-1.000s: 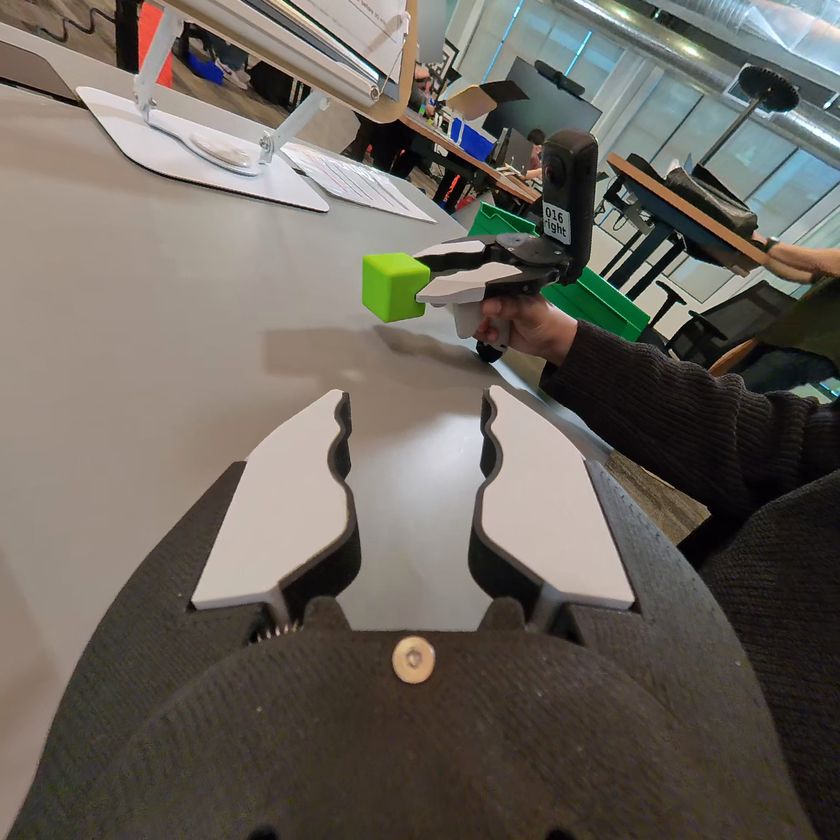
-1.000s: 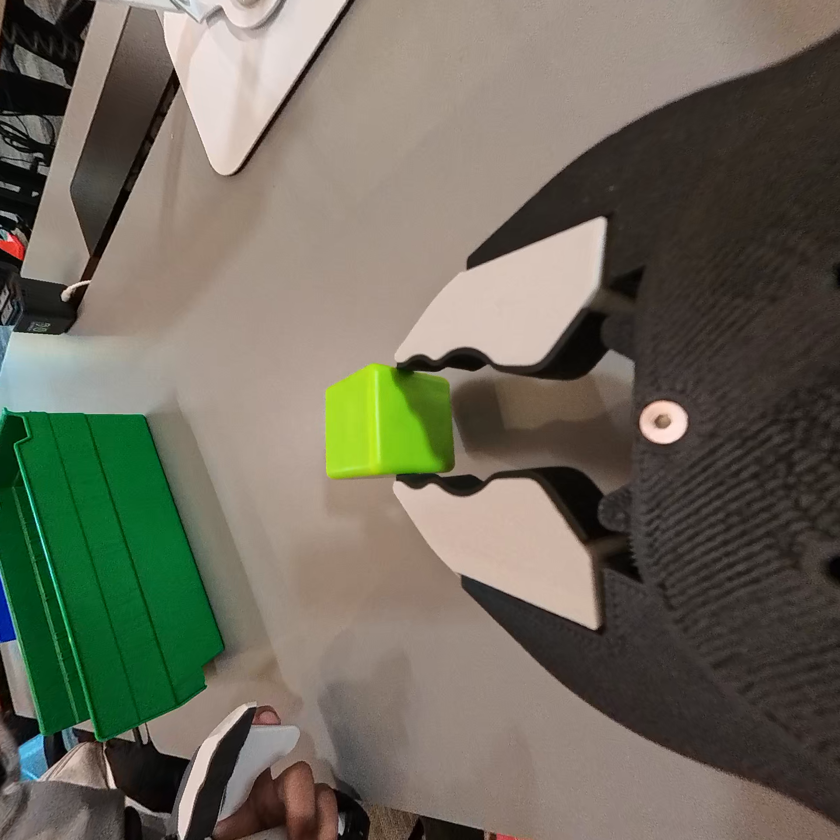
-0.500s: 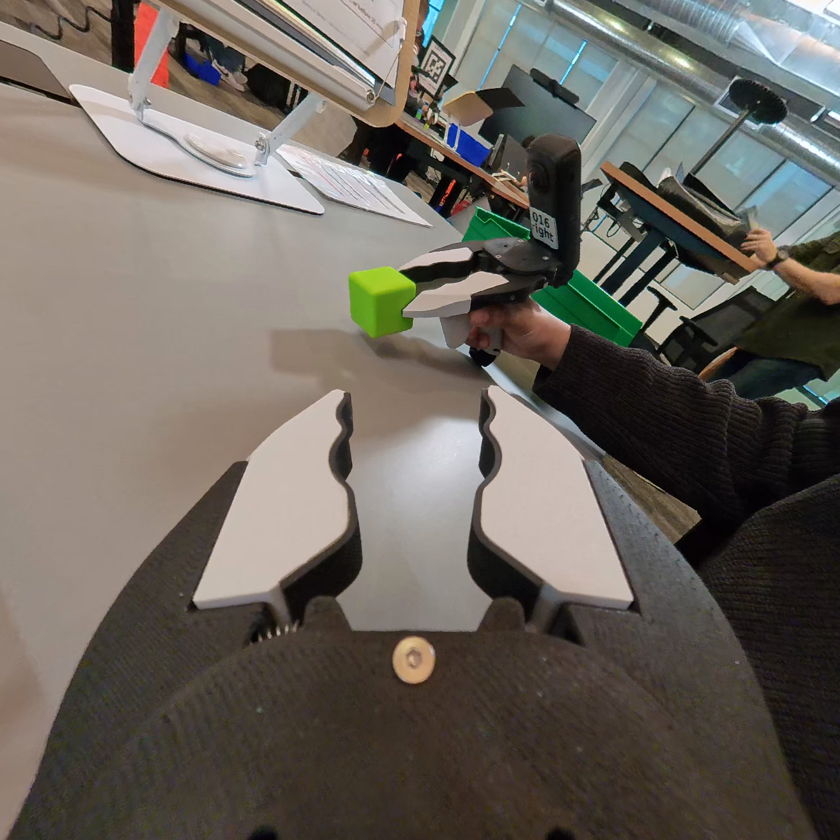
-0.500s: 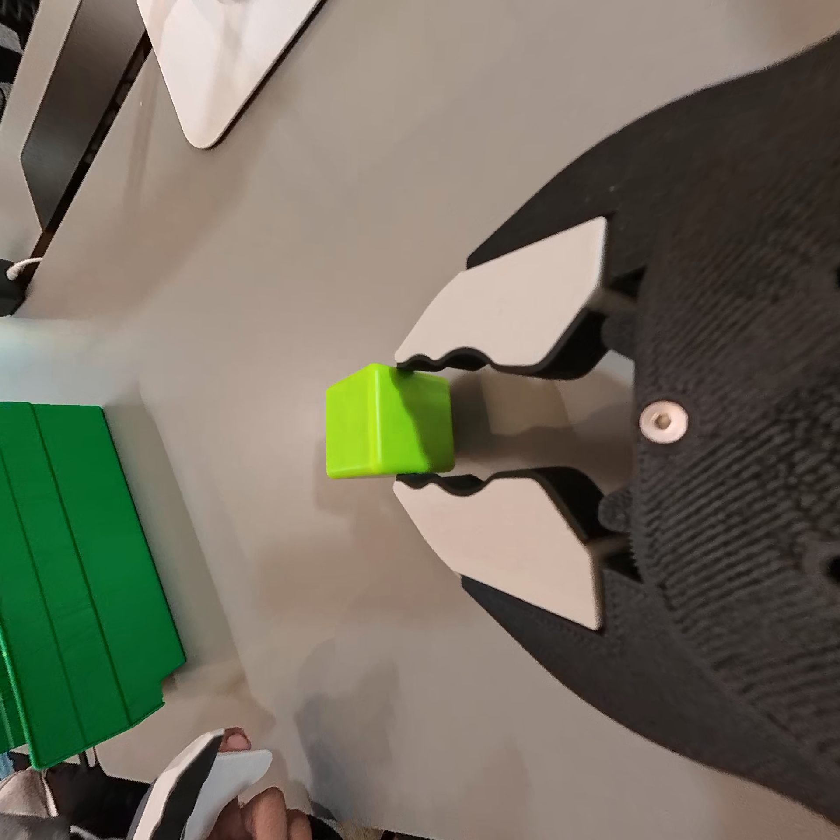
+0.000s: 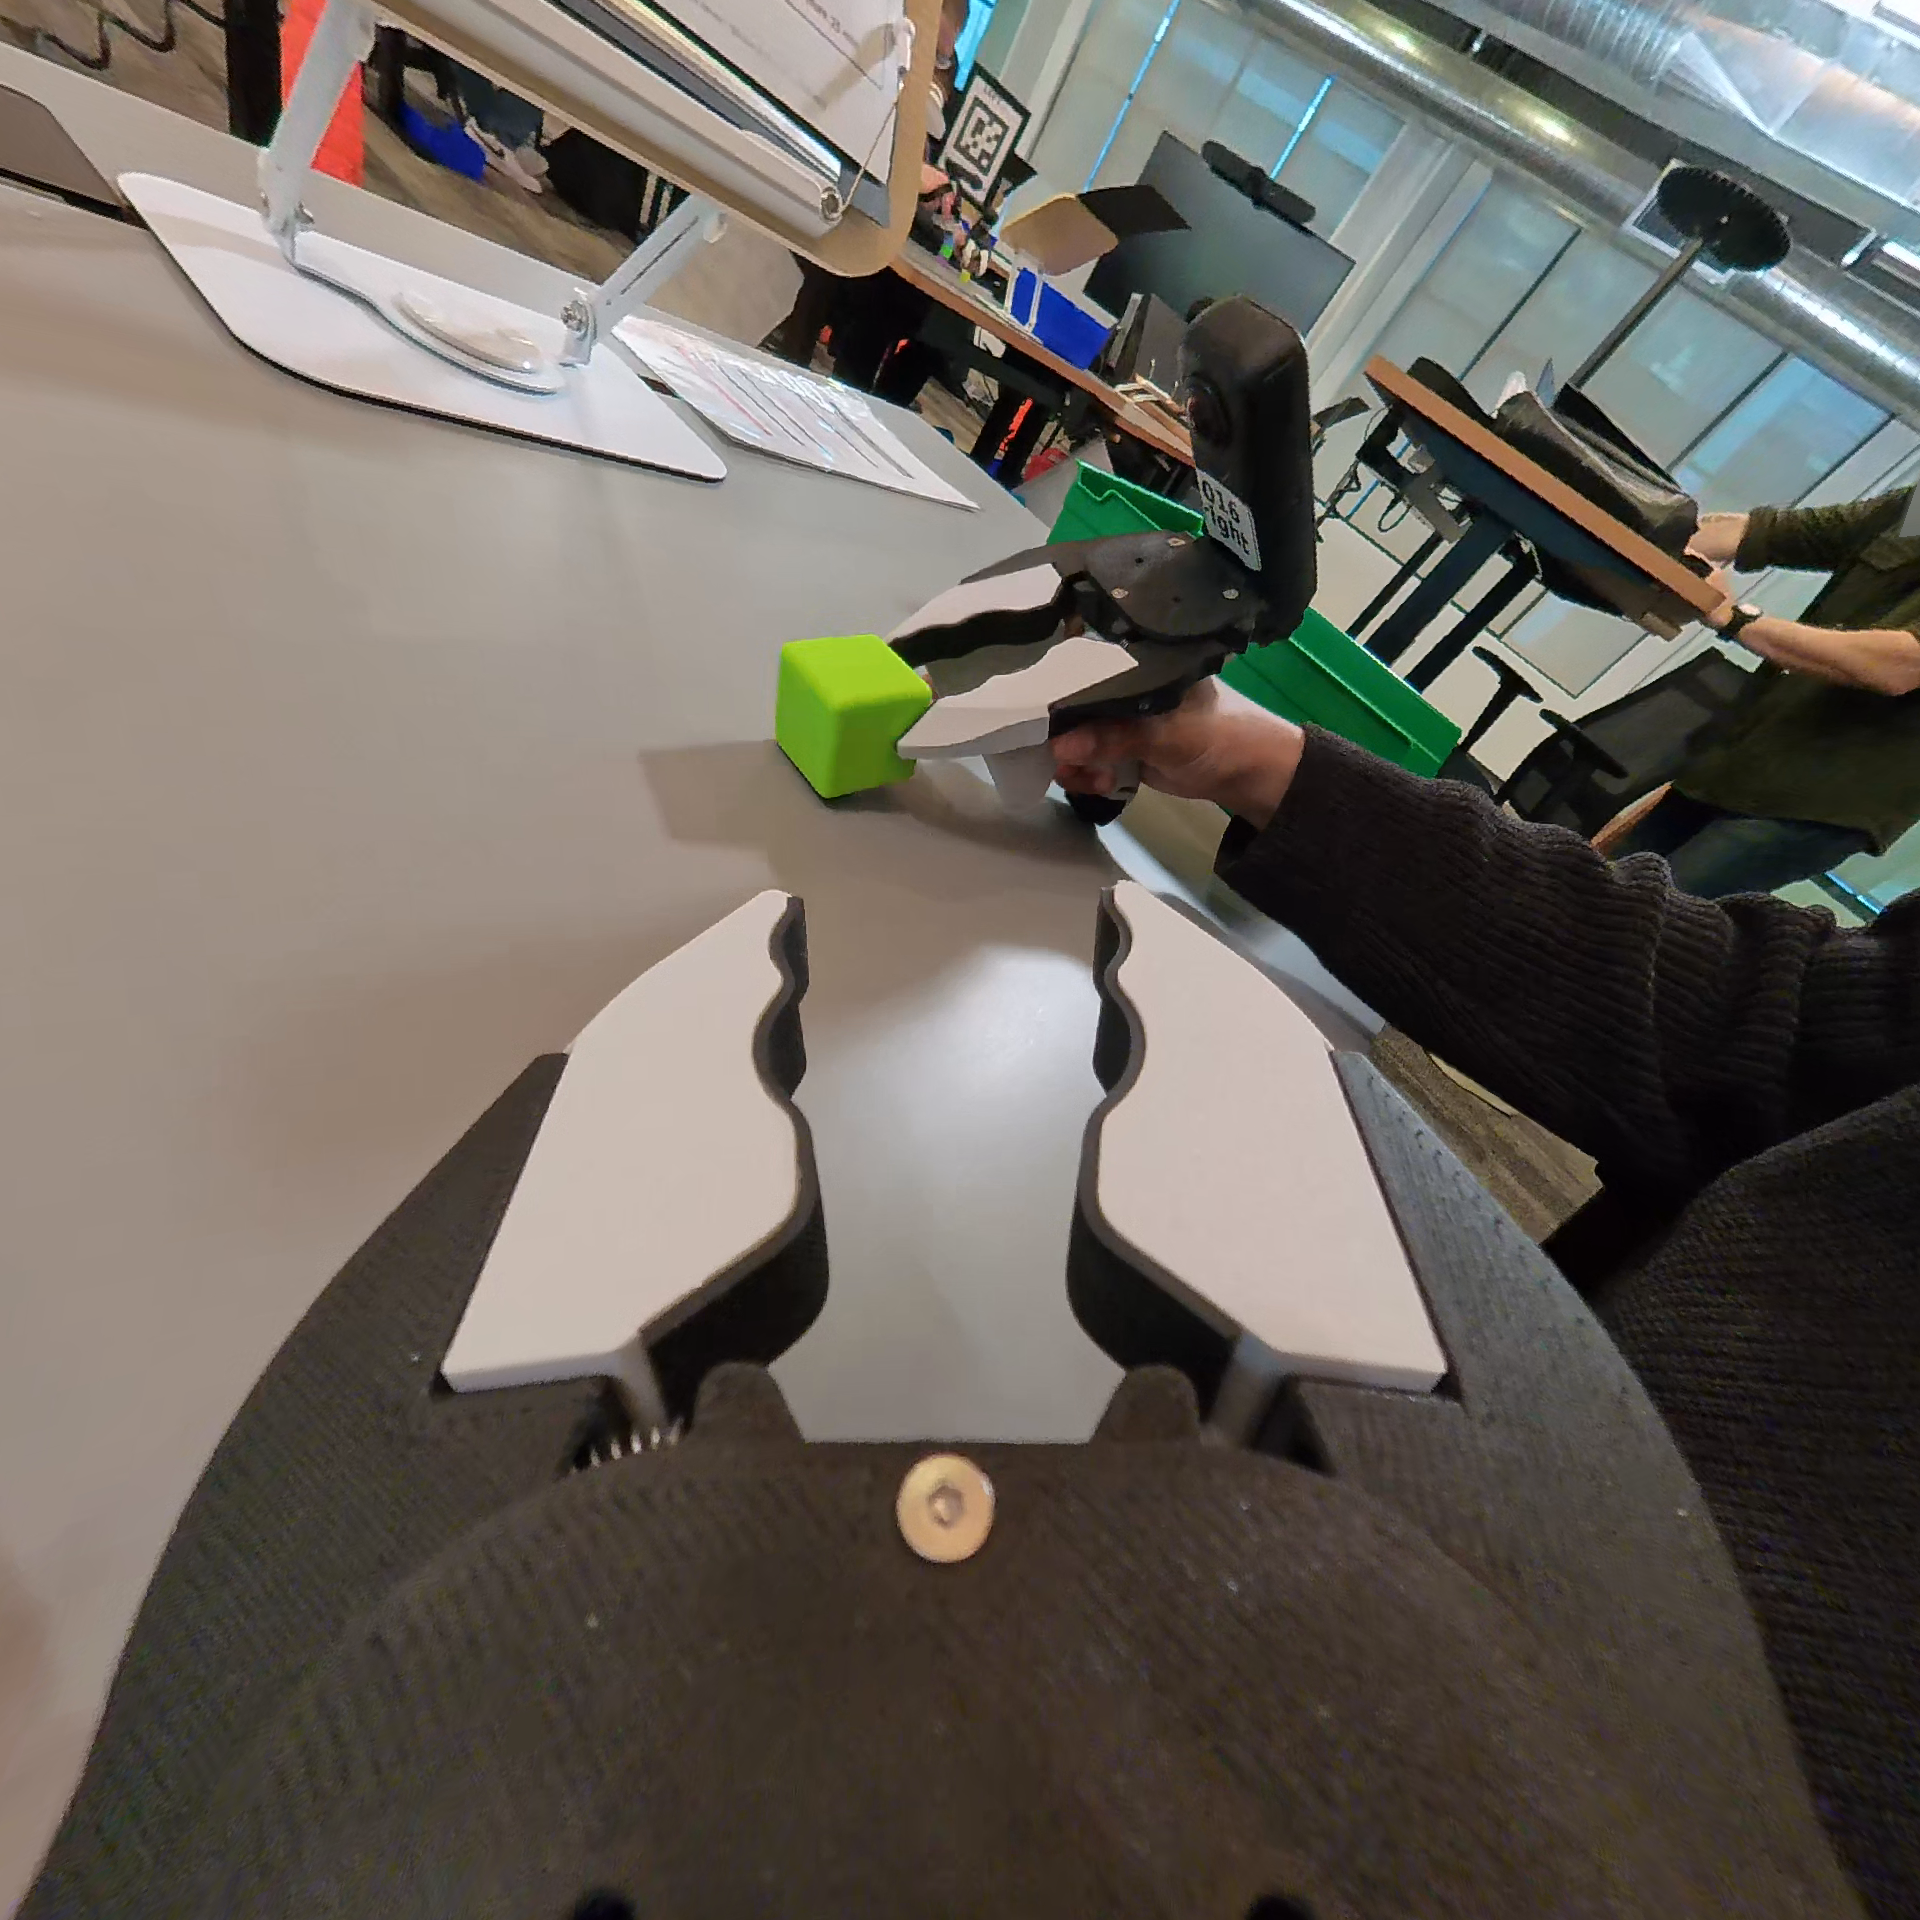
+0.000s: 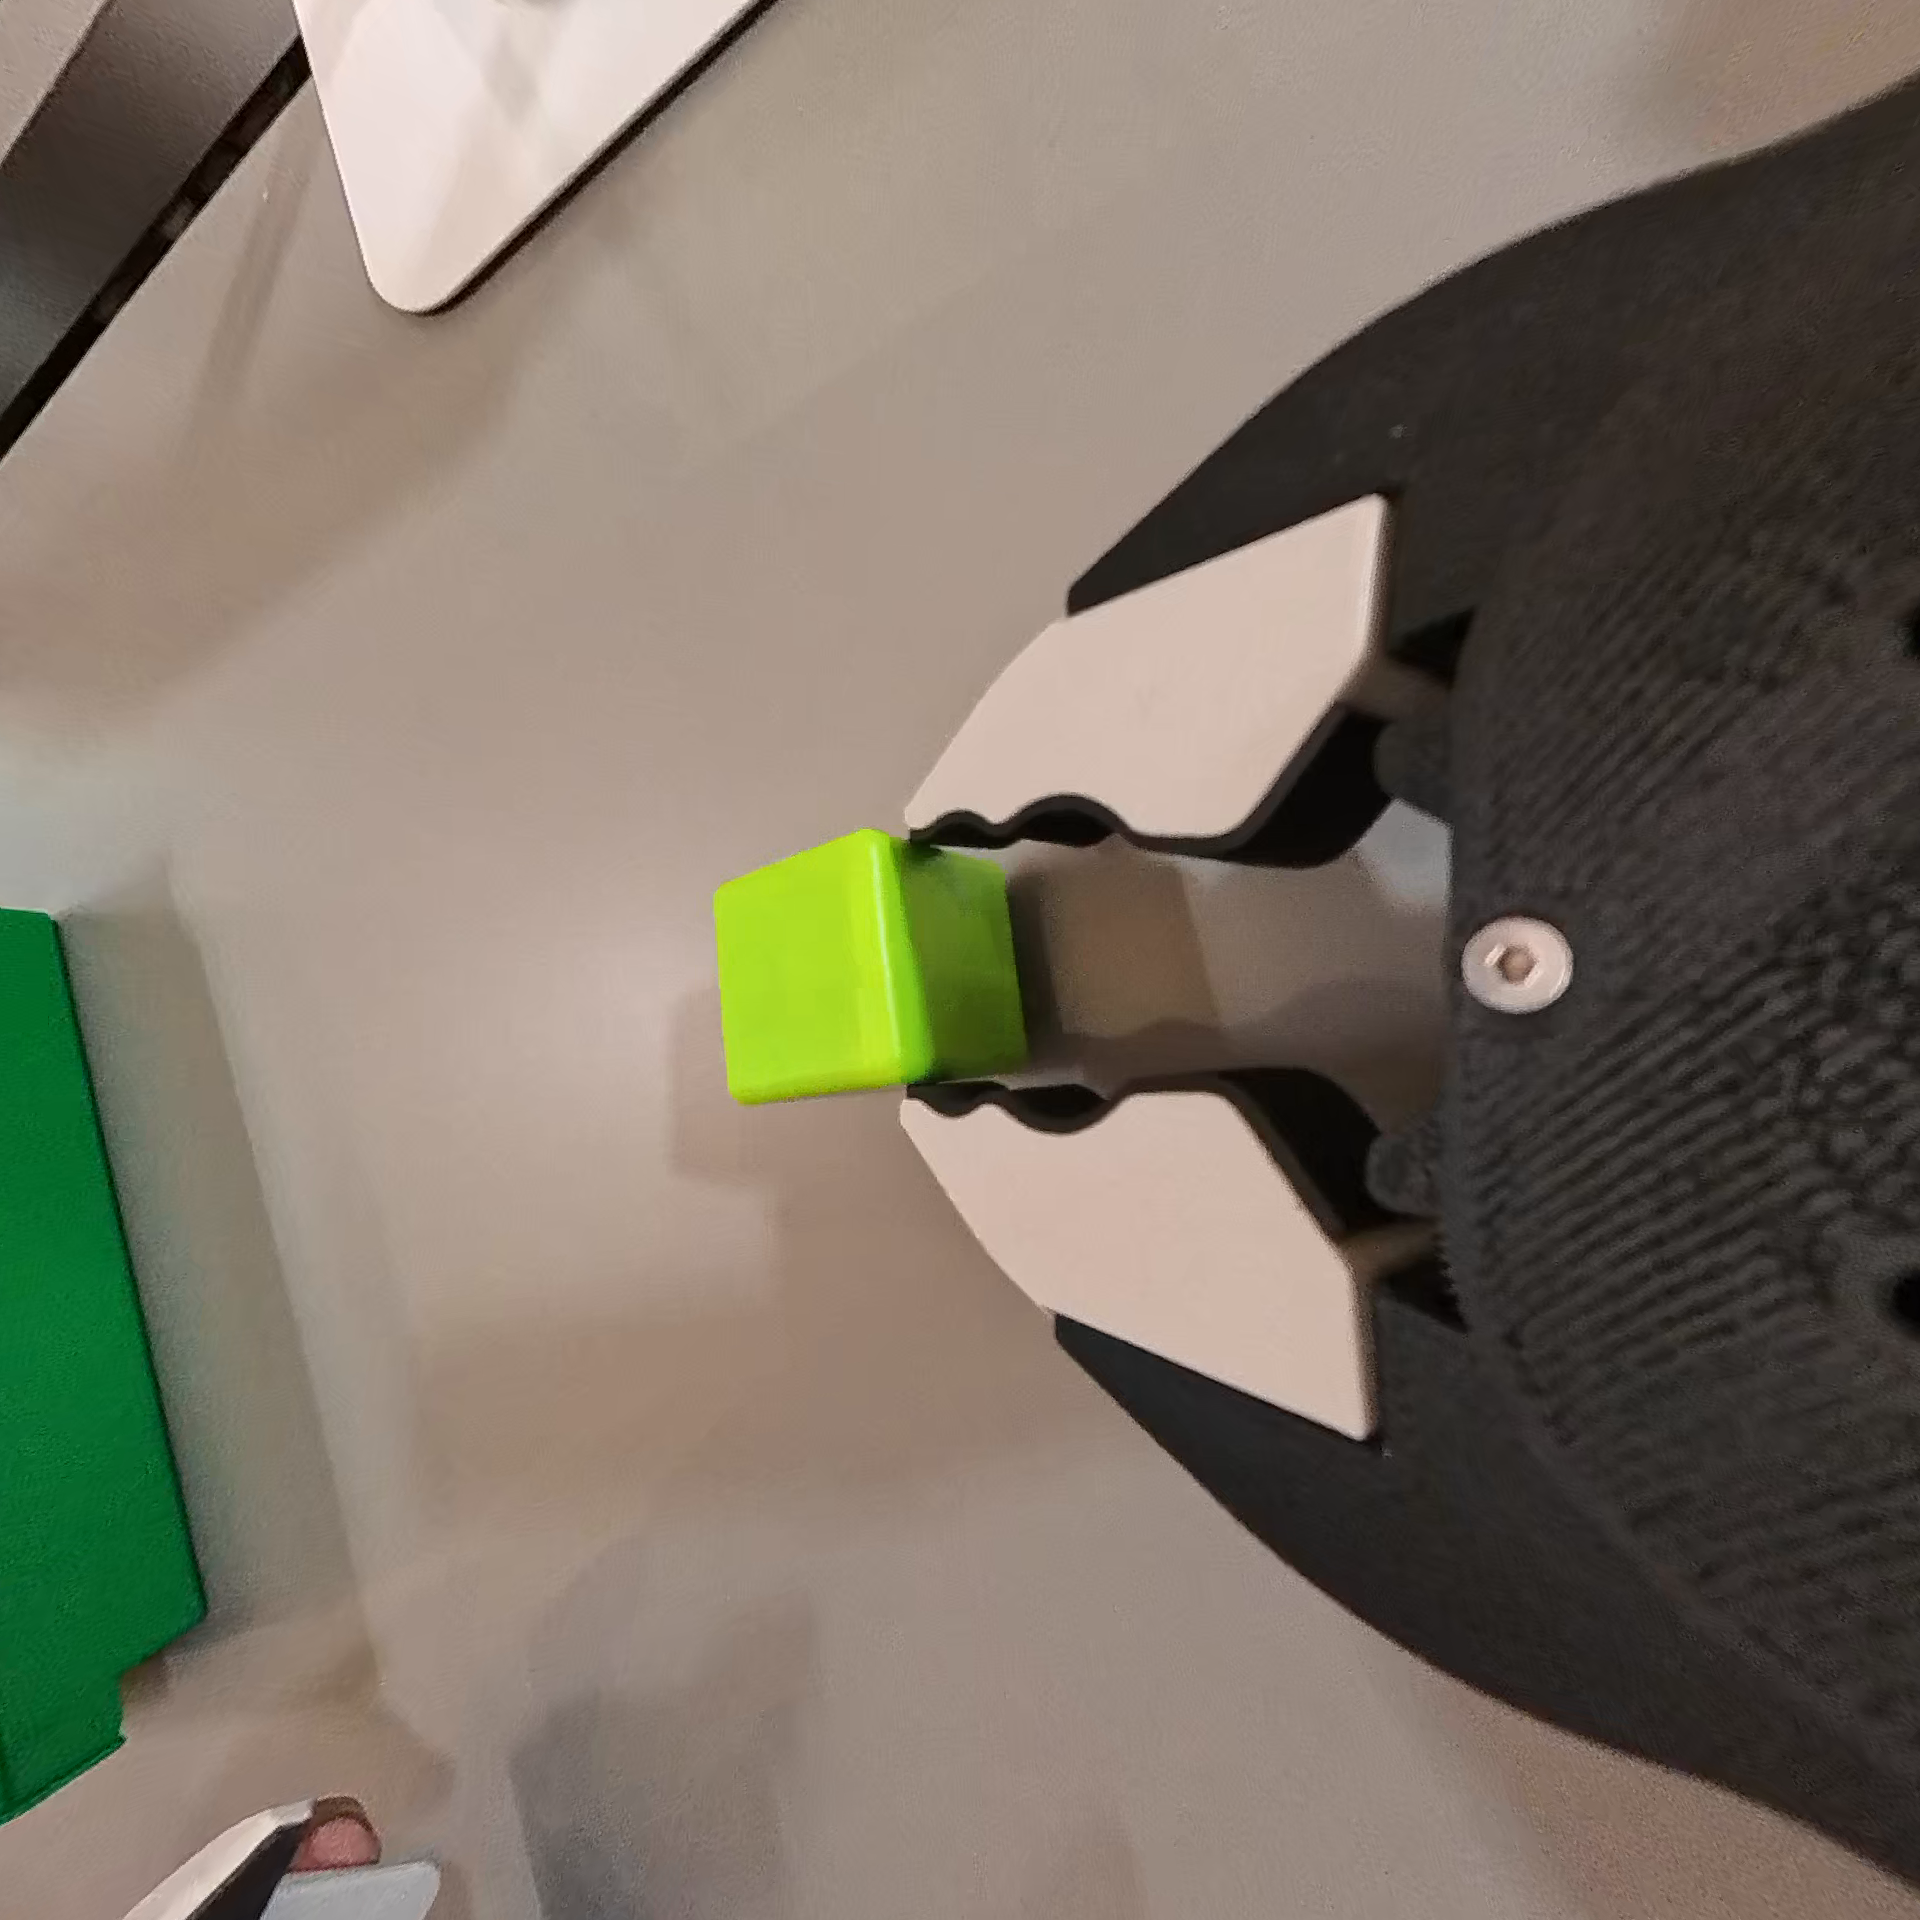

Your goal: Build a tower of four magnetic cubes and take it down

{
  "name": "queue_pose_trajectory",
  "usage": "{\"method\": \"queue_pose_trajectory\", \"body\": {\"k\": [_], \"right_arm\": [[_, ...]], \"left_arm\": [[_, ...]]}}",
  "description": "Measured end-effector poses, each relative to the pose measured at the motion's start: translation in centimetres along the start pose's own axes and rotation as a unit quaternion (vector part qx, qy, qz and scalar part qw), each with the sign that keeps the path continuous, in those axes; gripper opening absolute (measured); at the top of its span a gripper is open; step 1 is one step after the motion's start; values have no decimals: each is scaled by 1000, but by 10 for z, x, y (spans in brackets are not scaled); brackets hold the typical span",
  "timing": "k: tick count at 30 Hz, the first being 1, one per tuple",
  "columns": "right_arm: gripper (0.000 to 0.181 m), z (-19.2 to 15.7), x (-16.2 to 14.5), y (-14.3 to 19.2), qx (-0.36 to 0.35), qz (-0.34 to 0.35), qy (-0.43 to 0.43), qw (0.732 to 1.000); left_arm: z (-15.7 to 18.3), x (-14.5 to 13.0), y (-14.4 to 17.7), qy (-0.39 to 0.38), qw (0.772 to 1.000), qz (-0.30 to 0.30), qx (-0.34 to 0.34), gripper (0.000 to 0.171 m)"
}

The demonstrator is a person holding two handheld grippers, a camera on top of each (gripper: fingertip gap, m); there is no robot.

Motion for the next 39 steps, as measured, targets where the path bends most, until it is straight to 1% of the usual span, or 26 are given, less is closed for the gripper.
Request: {"method": "queue_pose_trajectory", "body": {"k": [2,7,13,24,39], "right_arm": [[44,1,-3,1,-9,-10,7,1000],[44,1,-5,4,-24,-8,23,999],[44,4,-10,4,-42,-41,24,998],[42,5,-12,6,-58,-40,19,997],[39,5,-12,9,-57,-30,19,998]], "left_arm": [[0,0,-1,0,1000,-1,0,55],[-2,0,-2,1,1000,-4,-1,55],[-4,0,-4,3,1000,-5,-2,55],[-6,-1,-5,5,1000,-8,-3,55],[-8,-1,-5,1,1000,-13,2,55]]}}
Point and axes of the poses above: each gripper's, where its closed fingertips meet, y back along the fingers, x out of its top, z = x × y across the jaws, the point moved 9 cm from there along y, back along the fingers, and after that the axes turned 2 degrees about -z, right-handed, at the moved point
